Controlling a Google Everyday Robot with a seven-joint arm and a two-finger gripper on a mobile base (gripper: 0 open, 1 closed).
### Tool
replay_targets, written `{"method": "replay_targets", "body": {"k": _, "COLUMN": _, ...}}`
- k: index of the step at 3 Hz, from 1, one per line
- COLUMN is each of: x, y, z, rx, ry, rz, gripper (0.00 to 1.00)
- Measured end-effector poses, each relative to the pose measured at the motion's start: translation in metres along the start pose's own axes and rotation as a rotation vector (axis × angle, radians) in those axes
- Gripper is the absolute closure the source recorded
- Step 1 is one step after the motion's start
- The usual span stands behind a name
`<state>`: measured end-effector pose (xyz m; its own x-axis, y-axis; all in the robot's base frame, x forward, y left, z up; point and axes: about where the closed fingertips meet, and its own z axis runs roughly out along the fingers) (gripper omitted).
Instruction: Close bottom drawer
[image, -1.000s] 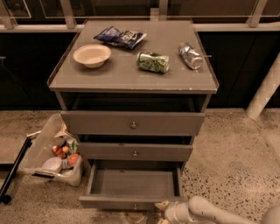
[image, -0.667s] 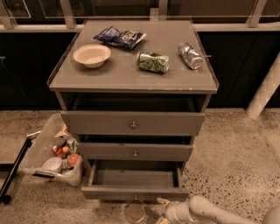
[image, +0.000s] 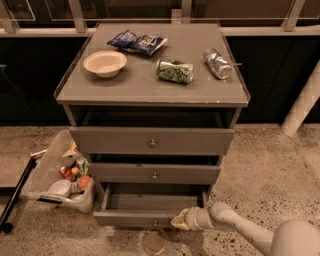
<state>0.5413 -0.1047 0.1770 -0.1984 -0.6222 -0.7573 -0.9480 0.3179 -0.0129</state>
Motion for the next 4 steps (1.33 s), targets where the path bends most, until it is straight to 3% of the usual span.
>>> {"method": "replay_targets", "body": {"k": 1, "x": -0.002, "y": -0.014, "z": 0.001, "rx": 0.016, "ry": 0.007, "rz": -0.009, "gripper": 0.89}}
{"method": "replay_targets", "body": {"k": 2, "x": -0.006, "y": -0.038, "z": 0.001, "rx": 0.057, "ry": 0.018, "rz": -0.007, "gripper": 1.00}}
{"method": "replay_targets", "body": {"k": 3, "x": -0.011, "y": -0.083, "z": 0.000, "rx": 0.156, "ry": 0.030, "rz": -0.007, "gripper": 0.82}}
{"method": "replay_targets", "body": {"k": 4, "x": -0.011, "y": -0.098, "z": -0.002, "rx": 0.190, "ry": 0.034, "rz": -0.007, "gripper": 0.58}}
